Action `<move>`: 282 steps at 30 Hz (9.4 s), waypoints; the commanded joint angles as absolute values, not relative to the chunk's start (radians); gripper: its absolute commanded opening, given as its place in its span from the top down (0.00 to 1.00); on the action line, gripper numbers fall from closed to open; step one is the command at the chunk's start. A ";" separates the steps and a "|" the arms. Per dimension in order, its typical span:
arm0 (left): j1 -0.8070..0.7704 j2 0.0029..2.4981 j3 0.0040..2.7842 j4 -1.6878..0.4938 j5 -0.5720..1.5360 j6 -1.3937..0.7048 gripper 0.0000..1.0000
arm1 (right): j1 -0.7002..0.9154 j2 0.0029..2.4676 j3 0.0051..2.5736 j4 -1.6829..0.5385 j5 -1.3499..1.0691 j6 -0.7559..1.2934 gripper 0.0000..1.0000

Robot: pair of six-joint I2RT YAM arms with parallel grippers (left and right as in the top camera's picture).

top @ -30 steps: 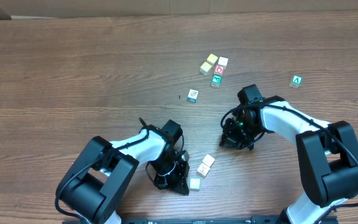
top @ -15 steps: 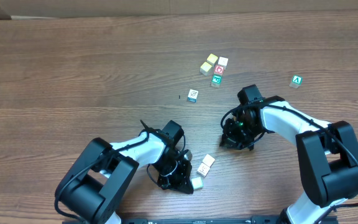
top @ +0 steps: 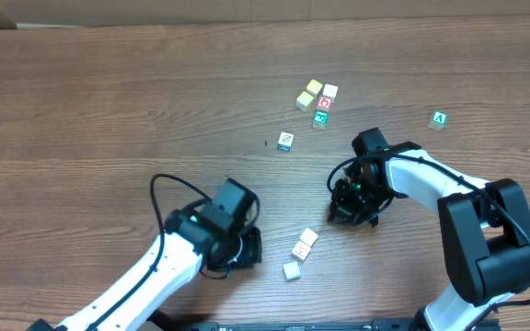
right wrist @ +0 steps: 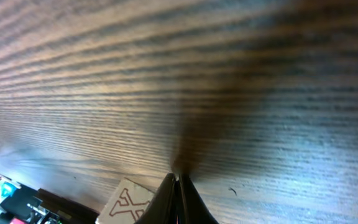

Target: Flip 3 blocks

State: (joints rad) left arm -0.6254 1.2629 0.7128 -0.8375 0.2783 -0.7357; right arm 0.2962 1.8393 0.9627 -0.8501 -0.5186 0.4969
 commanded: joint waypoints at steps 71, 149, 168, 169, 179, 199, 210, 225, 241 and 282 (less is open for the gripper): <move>-0.498 1.582 0.702 -0.489 -0.044 -1.018 0.96 | 0.529 1.082 0.815 -1.130 -0.194 0.572 0.96; -0.374 1.497 0.743 -0.550 0.282 -0.656 0.96 | 0.542 1.465 1.043 -0.785 -0.289 0.706 0.89; -0.358 1.867 1.748 -1.068 0.234 -0.438 0.54 | 0.105 1.526 1.043 -0.842 -0.251 0.481 0.00; -0.371 1.876 1.752 -1.066 0.205 -0.442 0.53 | 0.105 1.526 1.043 -0.841 -0.251 0.482 0.00; -0.552 2.100 1.751 -1.017 -0.191 -0.460 0.41 | 0.105 1.526 1.043 -0.841 -0.251 0.482 0.00; -0.554 2.212 1.746 -0.814 -0.062 -0.363 0.50 | 0.105 1.526 1.043 -0.841 -0.251 0.482 0.00; -0.555 2.237 1.734 -0.808 -0.093 -0.390 0.57 | 0.105 1.526 1.043 -0.840 -0.251 0.482 0.00; -0.517 2.259 1.757 -0.806 -0.028 -0.450 0.59 | 0.105 1.526 1.043 -0.841 -0.251 0.482 0.00; -0.518 2.259 1.757 -0.805 -0.017 -0.450 0.76 | 0.105 1.526 1.043 -0.841 -0.251 0.482 0.00; -0.711 1.565 1.232 -1.283 0.086 -0.677 0.74 | 0.105 1.526 1.043 -0.841 -0.251 0.482 0.00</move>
